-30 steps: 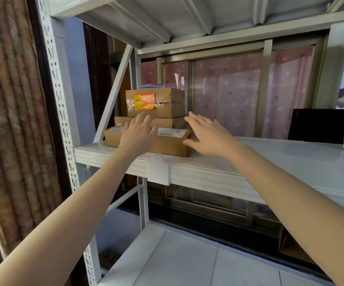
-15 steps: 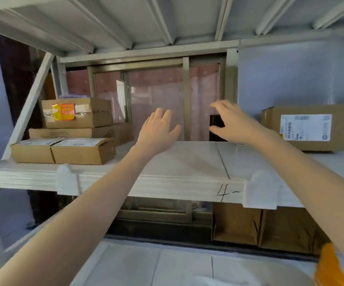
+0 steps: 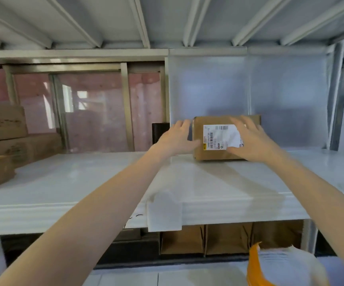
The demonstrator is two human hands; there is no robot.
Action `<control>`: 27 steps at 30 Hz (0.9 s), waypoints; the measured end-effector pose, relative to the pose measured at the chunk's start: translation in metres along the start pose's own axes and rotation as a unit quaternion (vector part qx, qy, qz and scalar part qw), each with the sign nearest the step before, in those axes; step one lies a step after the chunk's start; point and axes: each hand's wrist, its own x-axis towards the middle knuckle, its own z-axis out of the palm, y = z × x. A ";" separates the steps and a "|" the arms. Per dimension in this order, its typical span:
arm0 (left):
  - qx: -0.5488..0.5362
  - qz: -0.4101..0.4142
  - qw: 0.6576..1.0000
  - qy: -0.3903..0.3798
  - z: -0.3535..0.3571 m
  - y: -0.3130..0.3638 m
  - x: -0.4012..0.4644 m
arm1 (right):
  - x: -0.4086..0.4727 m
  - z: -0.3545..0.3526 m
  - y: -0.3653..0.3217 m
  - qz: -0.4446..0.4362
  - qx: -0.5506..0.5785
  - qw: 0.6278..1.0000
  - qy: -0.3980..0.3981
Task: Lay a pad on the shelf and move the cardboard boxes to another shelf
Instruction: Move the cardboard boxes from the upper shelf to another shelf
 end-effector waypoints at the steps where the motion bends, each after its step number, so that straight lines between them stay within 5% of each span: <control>1: 0.000 0.002 1.000 -0.003 0.004 0.005 0.009 | 0.003 0.000 0.009 0.008 -0.005 1.000 0.003; 17: -0.068 -0.029 0.997 -0.028 0.024 0.014 0.063 | 0.050 0.014 0.056 0.138 0.147 0.979 -0.032; 27: -0.047 -0.006 0.991 0.125 -0.027 -0.013 0.039 | 0.051 -0.008 0.010 0.057 0.165 0.985 0.007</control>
